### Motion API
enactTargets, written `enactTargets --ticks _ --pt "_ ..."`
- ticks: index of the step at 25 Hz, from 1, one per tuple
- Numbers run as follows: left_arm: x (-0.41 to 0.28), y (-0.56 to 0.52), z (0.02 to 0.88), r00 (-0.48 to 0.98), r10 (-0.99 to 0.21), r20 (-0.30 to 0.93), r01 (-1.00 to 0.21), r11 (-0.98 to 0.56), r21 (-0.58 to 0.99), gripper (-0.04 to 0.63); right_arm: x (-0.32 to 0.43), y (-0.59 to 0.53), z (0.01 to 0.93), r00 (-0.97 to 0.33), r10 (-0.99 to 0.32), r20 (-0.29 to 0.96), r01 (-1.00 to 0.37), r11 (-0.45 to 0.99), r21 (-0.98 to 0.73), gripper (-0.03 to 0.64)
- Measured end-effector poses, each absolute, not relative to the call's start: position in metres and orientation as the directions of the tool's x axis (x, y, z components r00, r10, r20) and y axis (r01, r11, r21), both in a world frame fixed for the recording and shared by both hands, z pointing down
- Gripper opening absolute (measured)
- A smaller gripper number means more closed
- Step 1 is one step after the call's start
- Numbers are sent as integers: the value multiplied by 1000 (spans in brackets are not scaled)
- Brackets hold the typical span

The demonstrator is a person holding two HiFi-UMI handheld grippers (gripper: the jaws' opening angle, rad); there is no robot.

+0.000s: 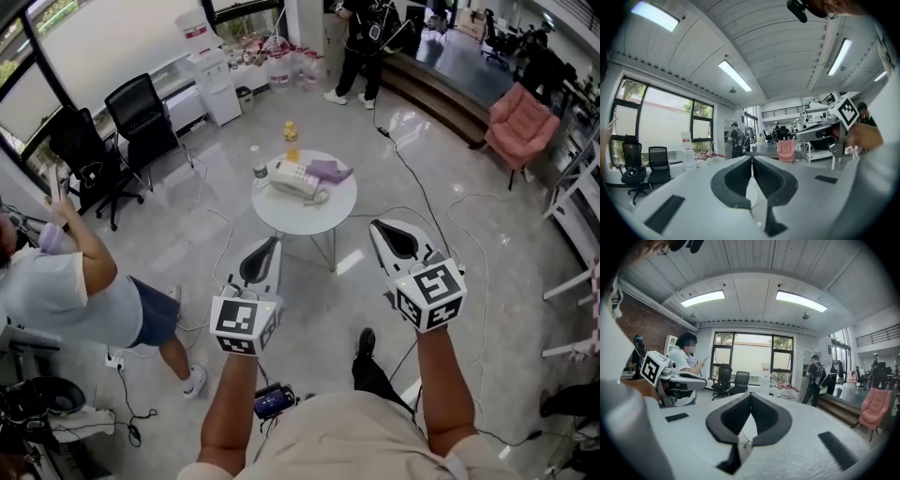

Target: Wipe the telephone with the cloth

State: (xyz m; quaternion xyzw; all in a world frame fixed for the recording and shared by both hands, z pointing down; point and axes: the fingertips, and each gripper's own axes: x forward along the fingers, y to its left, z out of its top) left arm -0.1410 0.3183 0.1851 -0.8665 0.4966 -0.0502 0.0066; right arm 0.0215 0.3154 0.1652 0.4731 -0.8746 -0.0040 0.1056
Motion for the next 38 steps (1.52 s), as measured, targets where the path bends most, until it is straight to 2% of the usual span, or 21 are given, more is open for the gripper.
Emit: enactTargets --ticks 7,21,30,38 --pt "-103 239 208 397 -908 132 -913 -406 -46 11 66 221 185 -612 -767 190 -771 633 72 -5" --pt "-11 135 229 332 -919 214 -935 -350 -54 11 158 101 211 -673 -708 214 -724 690 6 -5" --pt "7 107 239 305 -921 244 -942 -329 -66 11 173 79 223 -703 -679 213 -697 717 -18 -5" --pt "-6 72 244 286 -929 234 -952 -303 -40 11 160 55 229 -707 -665 239 -684 729 5 -5"
